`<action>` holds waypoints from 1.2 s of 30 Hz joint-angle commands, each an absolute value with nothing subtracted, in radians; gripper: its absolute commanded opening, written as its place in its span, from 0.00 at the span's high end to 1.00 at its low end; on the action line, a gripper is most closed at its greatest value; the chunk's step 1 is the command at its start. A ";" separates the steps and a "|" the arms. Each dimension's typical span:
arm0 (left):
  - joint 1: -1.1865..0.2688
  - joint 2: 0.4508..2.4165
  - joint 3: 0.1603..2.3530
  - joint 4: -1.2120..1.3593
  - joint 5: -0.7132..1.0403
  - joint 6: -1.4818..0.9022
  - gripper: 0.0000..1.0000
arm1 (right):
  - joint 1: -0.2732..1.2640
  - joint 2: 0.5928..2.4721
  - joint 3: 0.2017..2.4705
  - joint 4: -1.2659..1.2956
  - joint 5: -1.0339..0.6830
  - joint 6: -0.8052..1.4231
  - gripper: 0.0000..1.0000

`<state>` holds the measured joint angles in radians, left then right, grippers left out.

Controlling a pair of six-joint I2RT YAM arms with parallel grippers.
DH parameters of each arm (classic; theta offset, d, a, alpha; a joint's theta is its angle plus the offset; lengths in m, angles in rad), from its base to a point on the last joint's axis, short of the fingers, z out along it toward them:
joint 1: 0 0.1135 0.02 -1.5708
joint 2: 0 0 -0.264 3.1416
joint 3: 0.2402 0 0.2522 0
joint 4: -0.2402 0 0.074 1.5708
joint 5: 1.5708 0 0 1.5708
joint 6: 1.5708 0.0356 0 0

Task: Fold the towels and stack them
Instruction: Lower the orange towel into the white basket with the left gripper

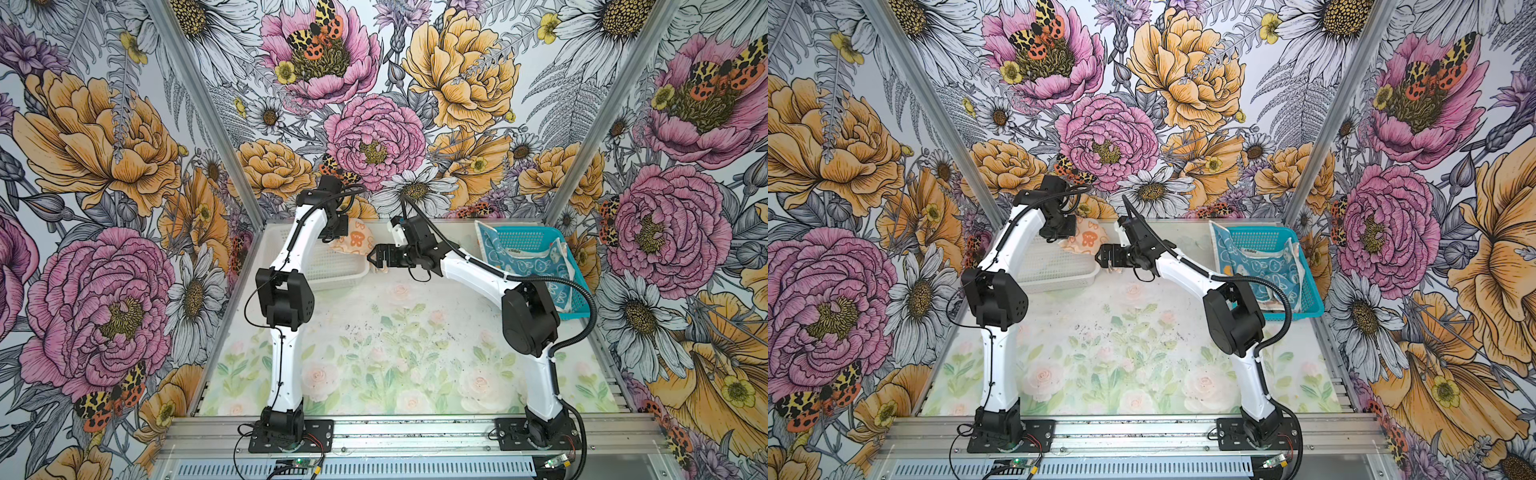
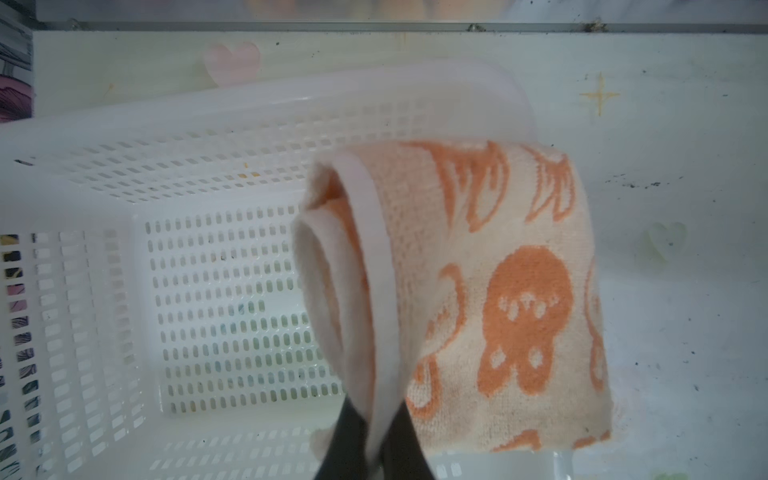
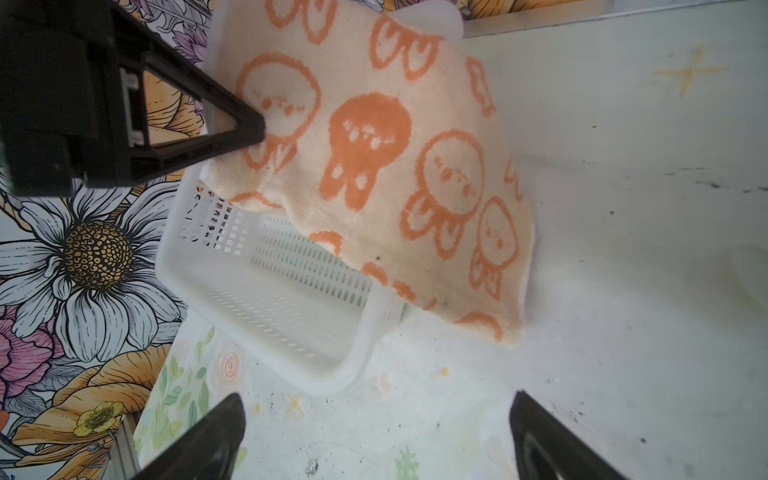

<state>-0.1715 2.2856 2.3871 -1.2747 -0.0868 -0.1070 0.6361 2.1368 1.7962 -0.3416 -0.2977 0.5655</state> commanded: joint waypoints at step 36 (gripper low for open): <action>-0.026 2.279 2.145 -1.255 -0.233 -0.011 1.00 | 0.671 2.317 1.915 -0.370 -0.066 0.673 0.08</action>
<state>-0.0414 2.2650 2.1517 -1.2701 -0.1593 -0.0372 0.6731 2.2879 1.9041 -0.3630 -0.0940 0.6655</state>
